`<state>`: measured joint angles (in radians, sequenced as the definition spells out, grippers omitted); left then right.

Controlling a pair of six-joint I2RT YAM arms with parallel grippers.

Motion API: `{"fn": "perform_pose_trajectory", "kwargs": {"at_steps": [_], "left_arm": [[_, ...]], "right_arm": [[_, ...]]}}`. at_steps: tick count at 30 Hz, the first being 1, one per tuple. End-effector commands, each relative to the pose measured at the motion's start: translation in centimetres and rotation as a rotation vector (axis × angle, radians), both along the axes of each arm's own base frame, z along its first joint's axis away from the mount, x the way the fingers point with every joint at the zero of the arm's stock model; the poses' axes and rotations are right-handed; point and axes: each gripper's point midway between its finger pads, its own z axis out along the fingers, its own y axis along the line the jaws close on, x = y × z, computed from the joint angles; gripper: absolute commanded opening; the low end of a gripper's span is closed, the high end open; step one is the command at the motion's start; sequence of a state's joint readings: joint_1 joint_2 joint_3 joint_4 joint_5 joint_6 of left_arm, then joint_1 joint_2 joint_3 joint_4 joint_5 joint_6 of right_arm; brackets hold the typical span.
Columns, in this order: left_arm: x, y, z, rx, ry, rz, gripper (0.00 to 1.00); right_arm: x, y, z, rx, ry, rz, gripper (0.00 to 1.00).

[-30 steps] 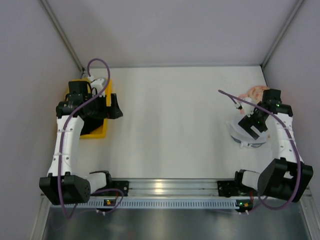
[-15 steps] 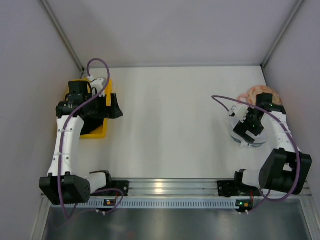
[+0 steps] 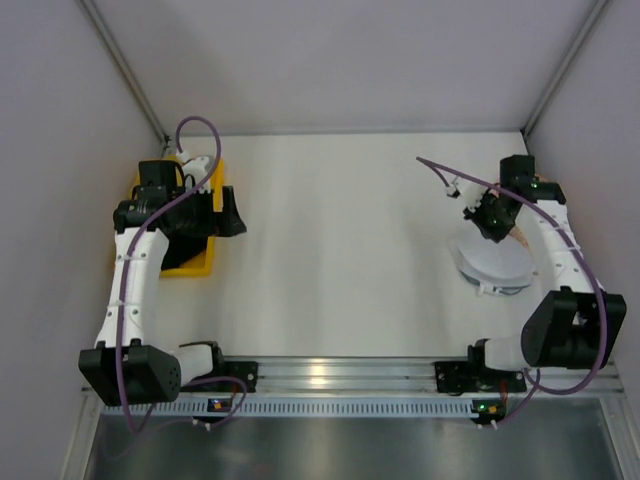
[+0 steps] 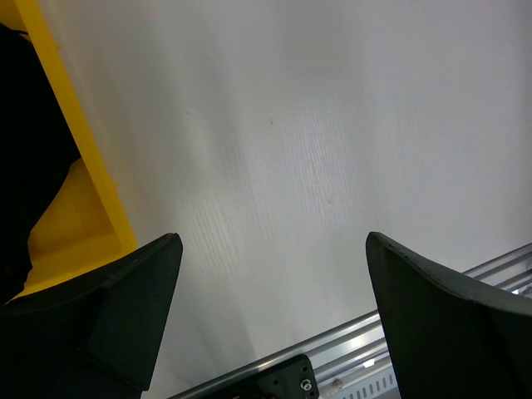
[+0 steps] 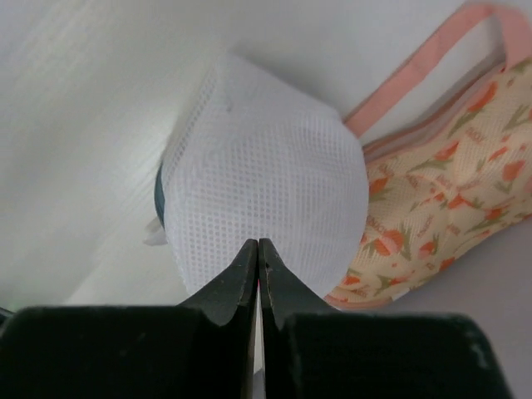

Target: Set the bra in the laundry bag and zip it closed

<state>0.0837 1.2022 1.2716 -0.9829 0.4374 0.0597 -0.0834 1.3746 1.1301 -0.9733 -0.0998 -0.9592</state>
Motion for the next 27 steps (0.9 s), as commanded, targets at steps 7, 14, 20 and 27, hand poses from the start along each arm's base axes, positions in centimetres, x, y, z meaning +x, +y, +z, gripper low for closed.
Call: {"fn": "perform_pose_trajectory", "kwargs": {"at_steps": [7, 14, 20, 27], "left_arm": [[0.1, -0.6, 2.3, -0.001, -0.095, -0.077, 0.98], [0.0, -0.6, 2.8, 0.003, -0.114, -0.081, 0.98], [-0.1, -1.1, 2.1, -0.028, -0.082, -0.091, 0.98], [0.4, -1.1, 2.2, -0.032, -0.076, -0.087, 0.98]], "right_arm": [[-0.1, 11.6, 6.3, 0.425, 0.025, 0.013, 0.06], [-0.5, 6.7, 4.8, 0.074, -0.076, 0.074, 0.75], [-2.9, 2.0, 0.7, -0.188, -0.168, 0.132, 0.97], [-1.5, 0.3, -2.5, -0.278, -0.252, 0.111, 0.99]]}}
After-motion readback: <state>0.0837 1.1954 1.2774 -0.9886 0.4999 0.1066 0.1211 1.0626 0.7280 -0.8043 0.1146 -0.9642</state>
